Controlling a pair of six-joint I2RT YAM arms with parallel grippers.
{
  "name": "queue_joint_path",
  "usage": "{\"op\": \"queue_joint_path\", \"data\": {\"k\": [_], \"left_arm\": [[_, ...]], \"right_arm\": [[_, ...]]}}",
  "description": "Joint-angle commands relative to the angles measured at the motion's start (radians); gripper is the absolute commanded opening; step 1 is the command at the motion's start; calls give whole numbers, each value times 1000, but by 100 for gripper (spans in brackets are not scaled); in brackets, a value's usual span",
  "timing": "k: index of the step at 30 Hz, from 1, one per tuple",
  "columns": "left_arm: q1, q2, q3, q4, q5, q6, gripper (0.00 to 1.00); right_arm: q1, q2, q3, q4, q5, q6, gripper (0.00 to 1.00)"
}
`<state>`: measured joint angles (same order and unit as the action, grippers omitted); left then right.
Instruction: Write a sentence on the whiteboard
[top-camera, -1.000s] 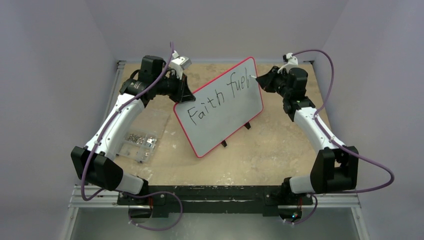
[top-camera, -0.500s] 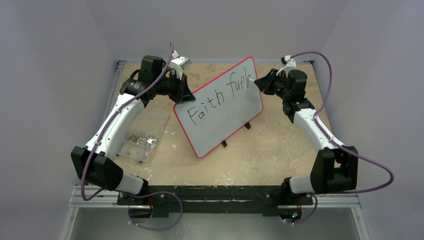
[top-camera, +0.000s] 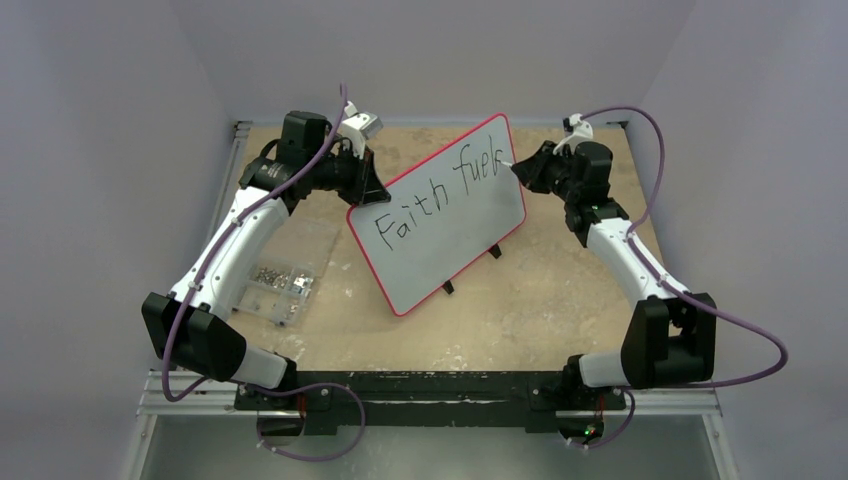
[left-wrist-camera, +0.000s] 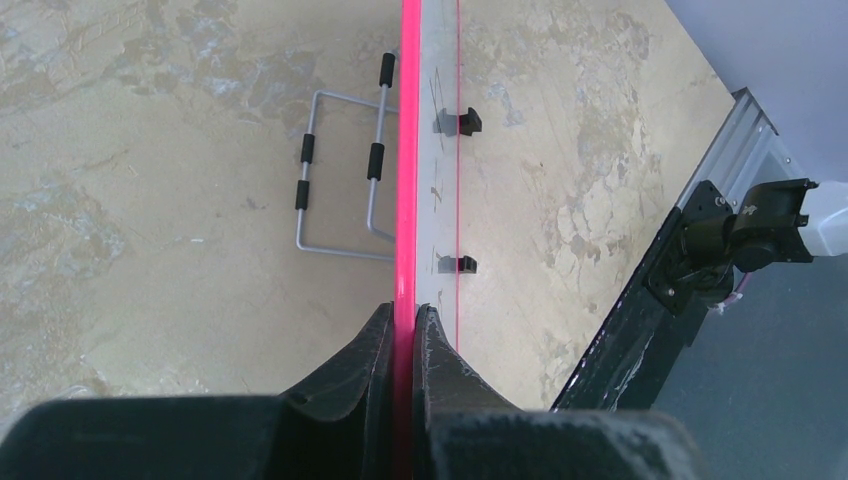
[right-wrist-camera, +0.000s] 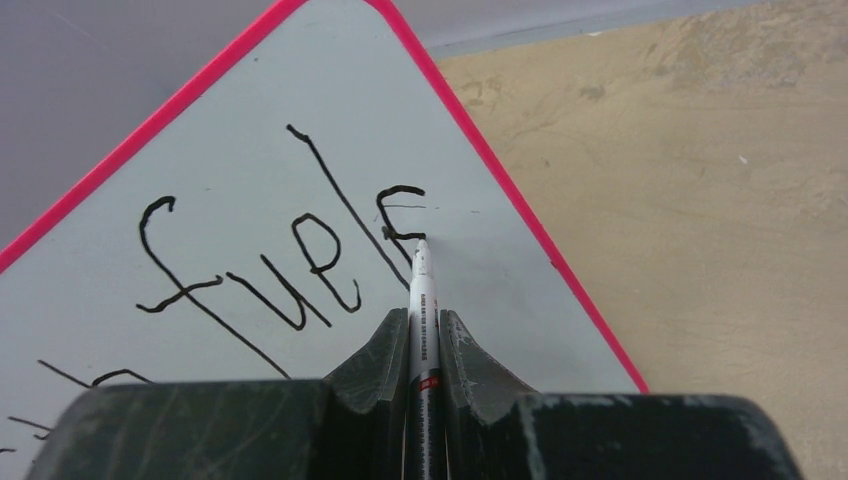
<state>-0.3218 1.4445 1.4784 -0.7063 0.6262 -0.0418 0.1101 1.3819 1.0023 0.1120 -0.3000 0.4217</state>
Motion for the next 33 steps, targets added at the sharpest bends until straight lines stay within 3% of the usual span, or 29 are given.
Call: {"op": "queue_joint_path", "data": {"k": [1, 9, 33], "left_arm": [[9, -42, 14, 77, -51, 54, 0], [9, -43, 14, 77, -51, 54, 0], [9, -46, 14, 78, -46, 52, 0]], "right_arm": [[0, -18, 26, -27, 76, -17, 0], [0, -12, 30, -50, 111, -18, 0], [1, -38, 22, -62, -30, -25, 0]]}}
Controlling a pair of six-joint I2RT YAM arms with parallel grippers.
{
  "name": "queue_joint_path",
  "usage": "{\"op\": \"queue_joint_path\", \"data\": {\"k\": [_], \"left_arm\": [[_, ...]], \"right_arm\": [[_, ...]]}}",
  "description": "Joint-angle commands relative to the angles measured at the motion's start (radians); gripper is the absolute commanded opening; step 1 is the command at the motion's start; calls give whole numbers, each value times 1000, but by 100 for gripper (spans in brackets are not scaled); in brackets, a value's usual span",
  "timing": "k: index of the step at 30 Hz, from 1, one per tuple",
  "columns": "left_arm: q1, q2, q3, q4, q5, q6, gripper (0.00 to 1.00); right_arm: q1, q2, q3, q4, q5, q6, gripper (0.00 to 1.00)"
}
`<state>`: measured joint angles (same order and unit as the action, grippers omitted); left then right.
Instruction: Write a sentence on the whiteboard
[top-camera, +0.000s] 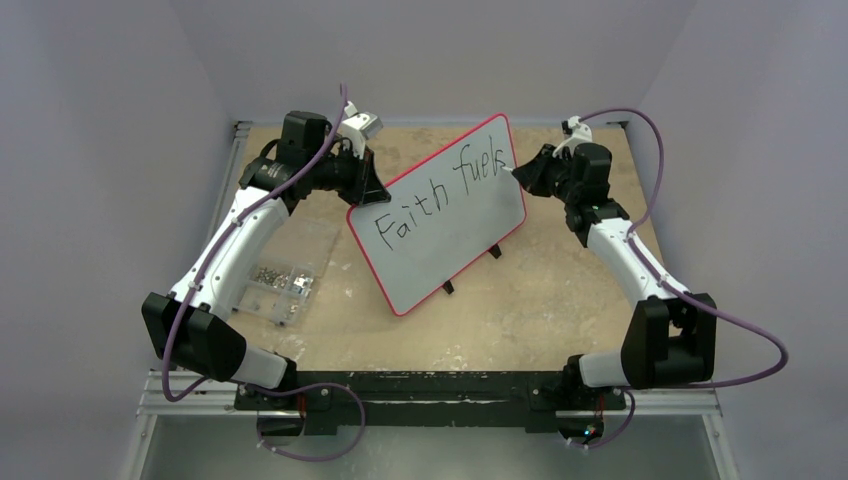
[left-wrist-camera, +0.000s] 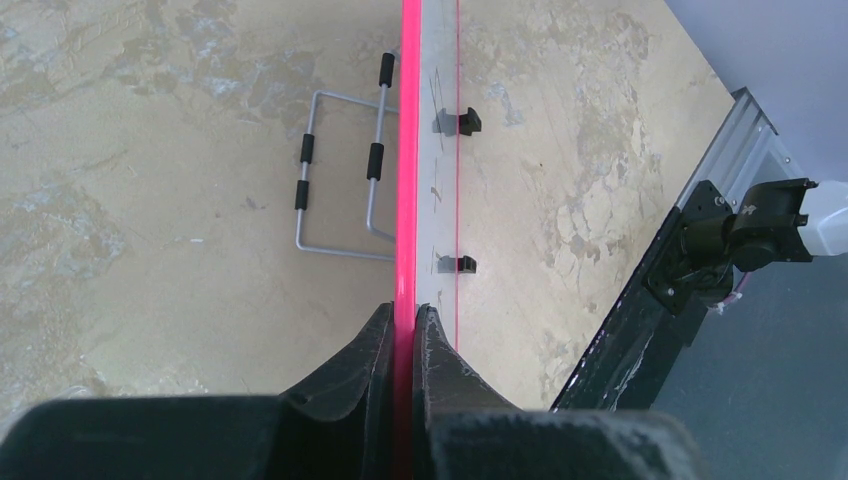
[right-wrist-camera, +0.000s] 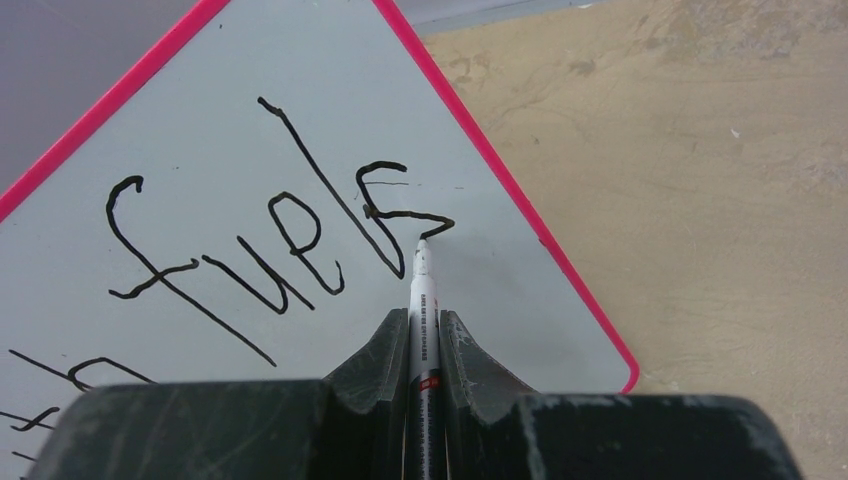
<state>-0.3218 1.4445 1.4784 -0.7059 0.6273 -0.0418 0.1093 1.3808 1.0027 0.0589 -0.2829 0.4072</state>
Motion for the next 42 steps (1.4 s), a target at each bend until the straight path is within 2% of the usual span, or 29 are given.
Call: {"op": "queue_joint_path", "data": {"k": [1, 17, 25, 29, 37, 42], "left_arm": [[9, -46, 14, 77, -48, 51, 0], [9, -49, 13, 81, -66, 51, 0], [9, -50, 3, 104, -86, -27, 0], [8, -82, -49, 127, -124, -59, 0], [17, -127, -110, 115, -199, -76, 0], [41, -148, -153, 127, -199, -81, 0]], "right_arm": [[1, -42, 22, -12, -45, -12, 0], [35, -183, 20, -133, -4, -24, 0], [206, -256, -8, -150, 14, -41, 0], [265, -322, -72, -102, -7, -70, 0], [484, -324, -119, -74, 66, -169, 0], [543, -318, -151, -30, 64, -198, 0]]}}
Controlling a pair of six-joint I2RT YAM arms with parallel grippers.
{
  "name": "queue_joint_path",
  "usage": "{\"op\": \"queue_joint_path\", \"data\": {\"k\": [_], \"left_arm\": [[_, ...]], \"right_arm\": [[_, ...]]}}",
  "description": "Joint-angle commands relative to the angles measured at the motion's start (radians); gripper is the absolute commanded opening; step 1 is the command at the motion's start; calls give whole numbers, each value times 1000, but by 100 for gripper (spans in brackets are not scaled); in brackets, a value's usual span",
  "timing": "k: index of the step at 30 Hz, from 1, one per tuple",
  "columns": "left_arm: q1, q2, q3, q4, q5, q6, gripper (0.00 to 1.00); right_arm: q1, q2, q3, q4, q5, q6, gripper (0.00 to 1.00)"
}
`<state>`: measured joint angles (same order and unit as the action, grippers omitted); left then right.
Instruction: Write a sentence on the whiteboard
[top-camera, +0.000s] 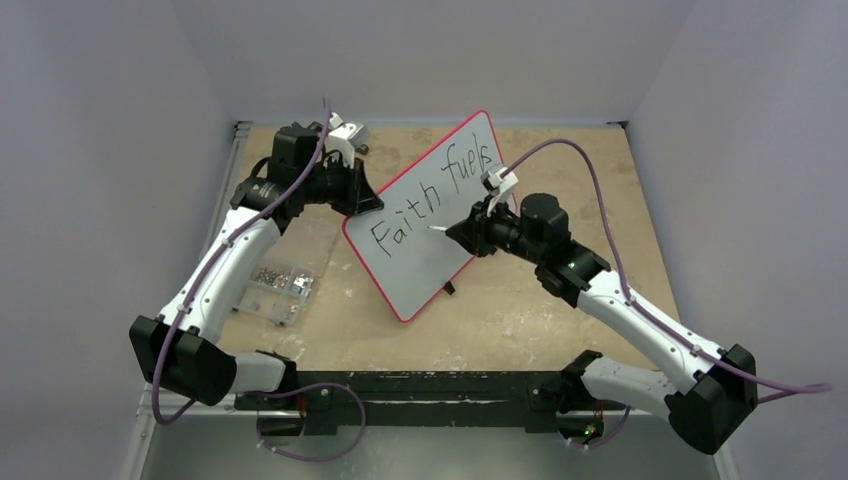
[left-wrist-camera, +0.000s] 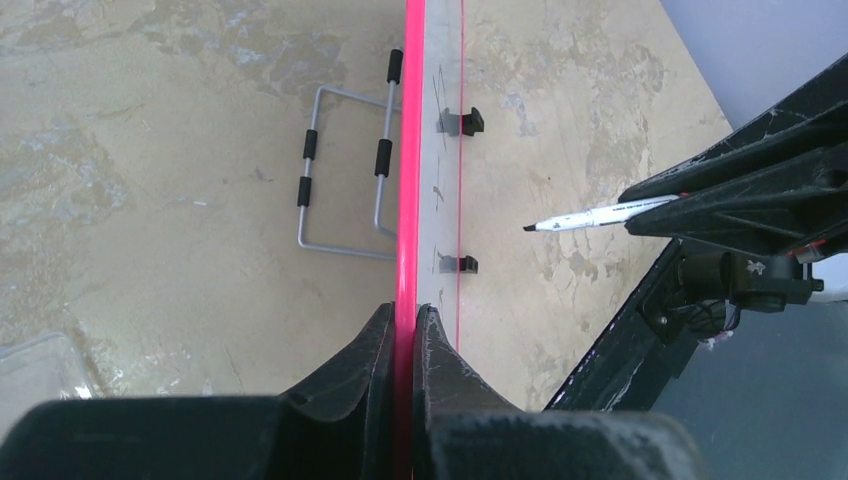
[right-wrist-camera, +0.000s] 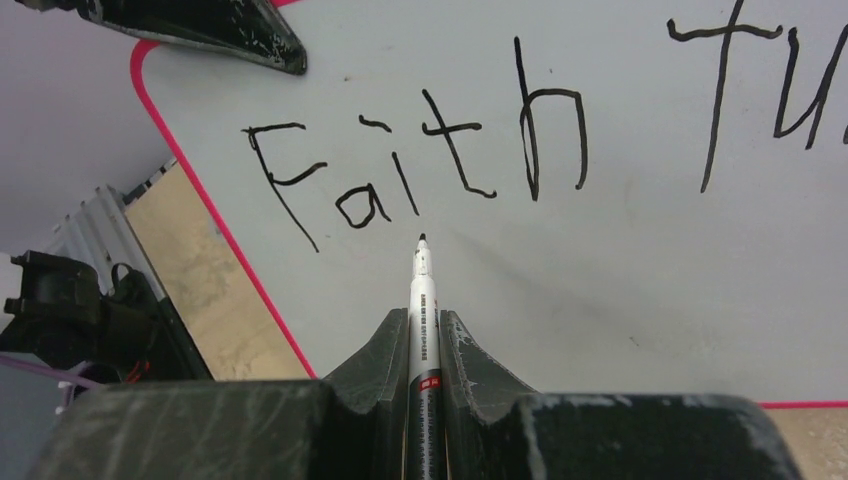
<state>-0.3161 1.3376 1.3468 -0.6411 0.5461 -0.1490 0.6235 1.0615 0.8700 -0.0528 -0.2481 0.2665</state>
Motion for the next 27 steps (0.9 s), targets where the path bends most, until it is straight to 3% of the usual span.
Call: {"op": "queue_joint_path", "data": {"k": [1, 11, 27], "left_arm": [[39, -42, -27, 68, -112, 24, 0], [80, -17, -43, 88, -82, 23, 0], [107, 7, -32, 88, -71, 20, 0]], "right_arm": [[38, 3, -24, 89, 19, -65, 0], [131, 74, -72, 131, -13, -122, 0], [199, 228, -1, 149, -4, -164, 0]]}}
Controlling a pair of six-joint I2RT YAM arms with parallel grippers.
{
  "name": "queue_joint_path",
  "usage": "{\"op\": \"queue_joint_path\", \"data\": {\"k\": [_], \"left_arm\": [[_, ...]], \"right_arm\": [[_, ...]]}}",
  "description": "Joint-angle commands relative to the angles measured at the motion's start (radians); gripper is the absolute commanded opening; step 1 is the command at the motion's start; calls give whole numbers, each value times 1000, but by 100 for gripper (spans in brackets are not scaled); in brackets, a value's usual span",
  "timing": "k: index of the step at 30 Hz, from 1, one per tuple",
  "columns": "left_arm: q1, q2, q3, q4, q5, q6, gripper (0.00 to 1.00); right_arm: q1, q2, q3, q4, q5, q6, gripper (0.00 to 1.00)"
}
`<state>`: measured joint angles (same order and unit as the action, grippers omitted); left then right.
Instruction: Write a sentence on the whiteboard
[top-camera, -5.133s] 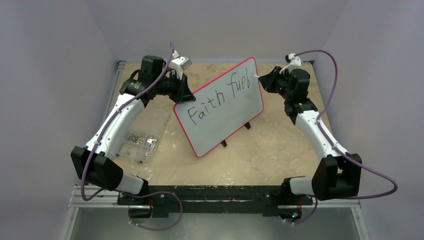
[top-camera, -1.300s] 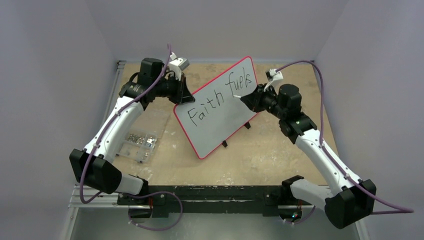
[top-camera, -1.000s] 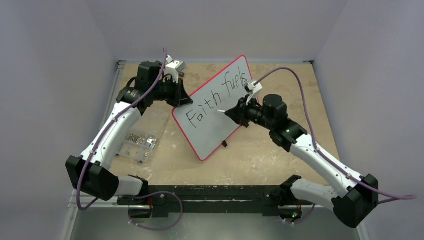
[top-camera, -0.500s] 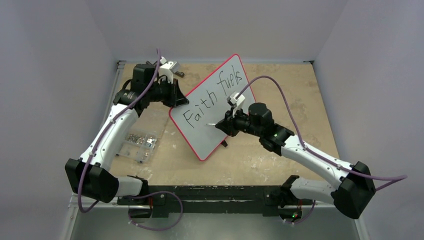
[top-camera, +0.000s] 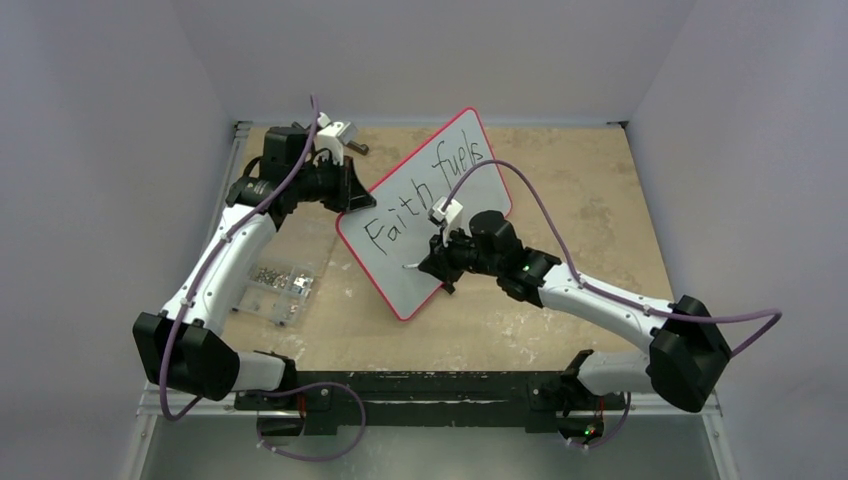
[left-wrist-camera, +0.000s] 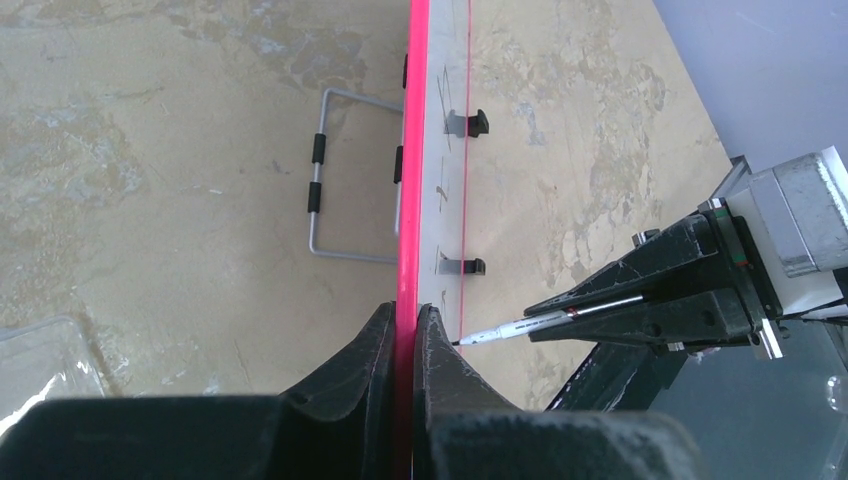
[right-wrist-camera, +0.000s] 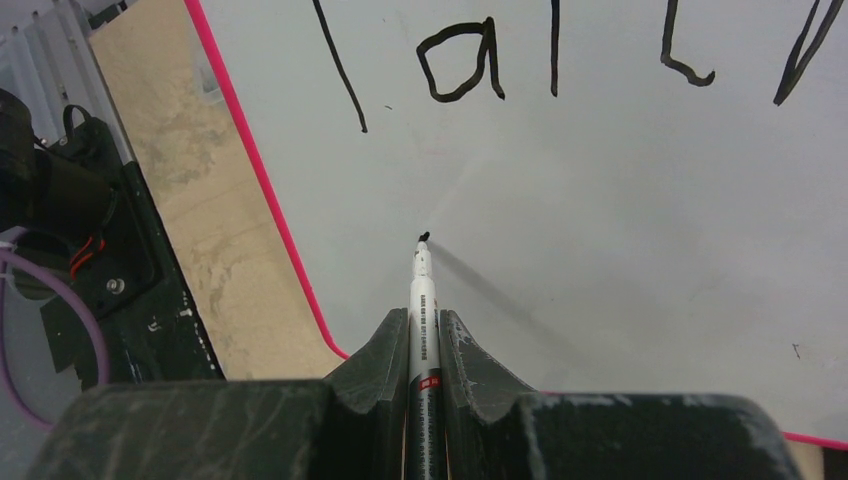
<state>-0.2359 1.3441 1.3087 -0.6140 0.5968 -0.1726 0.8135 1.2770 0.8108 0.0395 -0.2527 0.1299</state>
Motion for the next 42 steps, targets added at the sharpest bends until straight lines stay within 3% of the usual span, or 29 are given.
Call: {"op": "queue_joint_path", "data": {"k": [1, 15, 42], "left_arm": [[27, 2, 7, 60, -119, 44, 0], [35, 6, 8, 62, -114, 39, 0], [36, 3, 8, 62, -111, 39, 0]], "right_arm": [[11, 19, 61, 58, -5, -29, 0], [44, 74, 61, 35, -51, -51, 0], [49, 34, 78, -67, 195, -33, 0]]}}
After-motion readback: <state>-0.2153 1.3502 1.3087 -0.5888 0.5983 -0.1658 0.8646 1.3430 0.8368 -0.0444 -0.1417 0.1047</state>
